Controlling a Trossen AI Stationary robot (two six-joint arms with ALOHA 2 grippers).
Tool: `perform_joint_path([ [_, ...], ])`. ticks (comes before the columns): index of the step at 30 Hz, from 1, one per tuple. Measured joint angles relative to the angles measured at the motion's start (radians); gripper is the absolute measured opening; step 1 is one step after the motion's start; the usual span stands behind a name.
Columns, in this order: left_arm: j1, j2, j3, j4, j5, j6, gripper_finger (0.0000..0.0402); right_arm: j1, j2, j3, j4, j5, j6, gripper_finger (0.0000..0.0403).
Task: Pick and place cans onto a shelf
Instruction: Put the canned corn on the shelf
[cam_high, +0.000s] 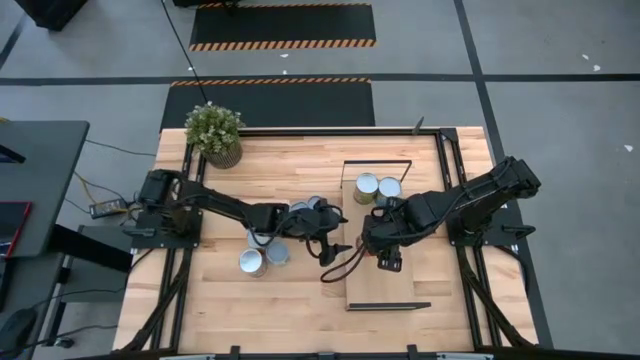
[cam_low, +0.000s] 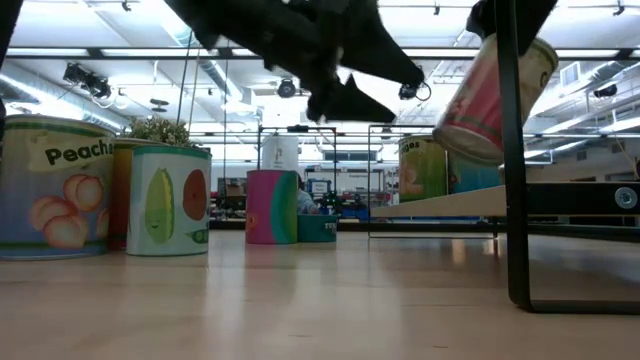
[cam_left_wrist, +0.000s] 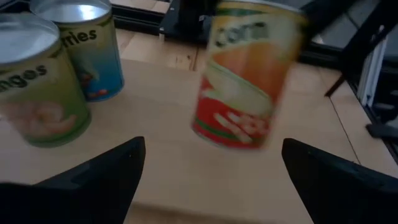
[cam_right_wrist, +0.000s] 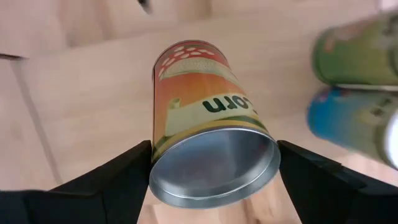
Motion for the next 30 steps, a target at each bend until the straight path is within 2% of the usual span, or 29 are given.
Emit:
perform_joint_path([
  [5, -0.047, -0.061, -0.001, -0.059, -0.014, 0.031, 0.0385, 0.0, 0.002, -0.004, -0.019, 0.054, 0.011, 0.0332],
  [9, -0.117, -0.093, -0.003, -0.105, -0.113, 0.081, 0.0385, -0.008, 0.031, -0.005, -0.024, 0.063, 0.007, 0.0332],
  [14, -0.191, -0.101, -0.003, -0.177, -0.22, 0.108, 0.0385, -0.036, 0.09, -0.005, -0.029, 0.024, -0.033, 0.0332],
  [20, -0.229, -0.109, -0.003, -0.295, -0.26, 0.081, 0.0385, -0.083, 0.113, -0.004, -0.027, 0.013, -0.07, 0.0332],
  [24, -0.25, -0.125, -0.004, -0.36, -0.274, 0.073, 0.0385, -0.1, 0.113, -0.004, 0.003, 0.044, -0.09, 0.0334],
  [30, -0.269, -0.151, -0.003, -0.485, -0.36, 0.025, 0.0385, -0.134, 0.115, -0.005, 0.056, 0.048, -0.133, 0.0361],
])
